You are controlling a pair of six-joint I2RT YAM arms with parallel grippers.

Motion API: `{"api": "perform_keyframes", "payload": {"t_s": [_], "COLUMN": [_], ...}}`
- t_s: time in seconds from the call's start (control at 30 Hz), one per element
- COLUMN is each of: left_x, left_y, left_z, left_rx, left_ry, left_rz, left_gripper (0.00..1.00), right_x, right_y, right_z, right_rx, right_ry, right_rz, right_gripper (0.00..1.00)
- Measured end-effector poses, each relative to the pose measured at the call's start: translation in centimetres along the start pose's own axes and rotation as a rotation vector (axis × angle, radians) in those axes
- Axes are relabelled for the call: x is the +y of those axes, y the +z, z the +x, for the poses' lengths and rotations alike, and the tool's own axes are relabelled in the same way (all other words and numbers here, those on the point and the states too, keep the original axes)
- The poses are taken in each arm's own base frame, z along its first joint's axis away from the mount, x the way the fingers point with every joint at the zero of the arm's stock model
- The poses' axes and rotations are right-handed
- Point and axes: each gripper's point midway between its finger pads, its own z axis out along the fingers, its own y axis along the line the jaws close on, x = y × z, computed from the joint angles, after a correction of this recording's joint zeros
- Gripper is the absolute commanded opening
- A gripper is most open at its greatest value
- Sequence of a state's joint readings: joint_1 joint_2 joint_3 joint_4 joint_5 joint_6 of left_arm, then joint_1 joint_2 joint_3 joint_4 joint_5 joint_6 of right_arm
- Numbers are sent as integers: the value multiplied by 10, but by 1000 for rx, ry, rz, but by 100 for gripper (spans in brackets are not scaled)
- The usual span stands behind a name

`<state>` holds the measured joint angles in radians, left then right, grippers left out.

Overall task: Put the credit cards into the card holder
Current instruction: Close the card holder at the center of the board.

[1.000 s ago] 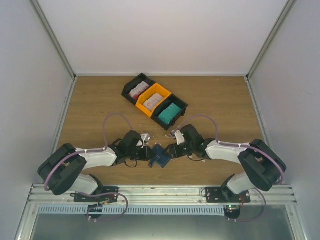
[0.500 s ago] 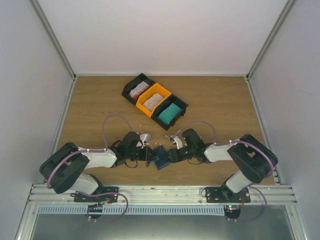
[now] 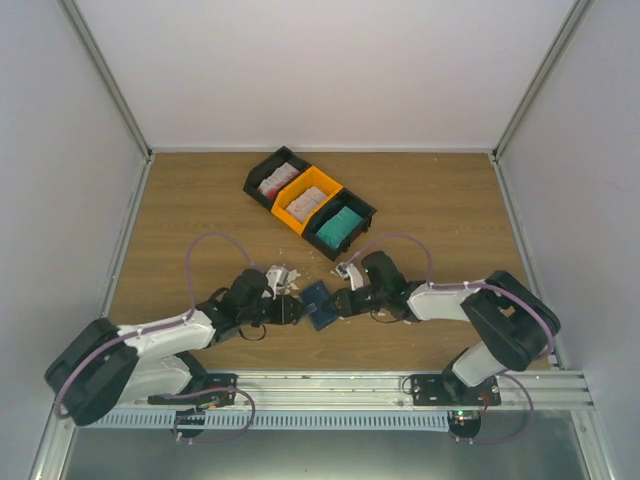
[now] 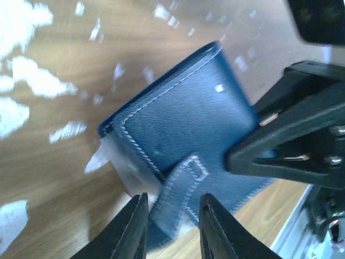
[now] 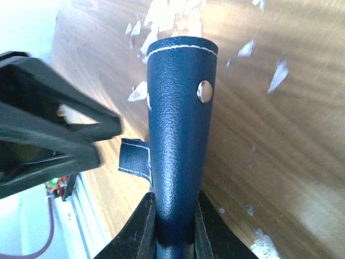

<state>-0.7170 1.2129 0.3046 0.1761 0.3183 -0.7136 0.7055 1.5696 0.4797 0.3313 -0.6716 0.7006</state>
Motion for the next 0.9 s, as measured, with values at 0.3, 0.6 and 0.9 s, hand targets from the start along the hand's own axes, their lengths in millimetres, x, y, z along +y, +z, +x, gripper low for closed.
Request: {"api": "perform_keyframes", "payload": {"t_s": [0.3,0.6,0.9], "left_x": [-64,-77,-59], "left_y": [-65,-94,-102], "left_z": [-85,-116,-114], "left_rx": [-314,-401,-395], "left_ry": [114,132,100], "left_rz": [47,-17,-88], "left_gripper": [52,54,53], "right_x": [5,-14,-44], "right_y": [-54,-127,-154], "right_z": [-56,-61,-29], "right_rx": [-149,-166,-12], "right_ry": [-95,-81,-81], "right_rz": [346,869,1288], "right_gripper": [0,0,3]}}
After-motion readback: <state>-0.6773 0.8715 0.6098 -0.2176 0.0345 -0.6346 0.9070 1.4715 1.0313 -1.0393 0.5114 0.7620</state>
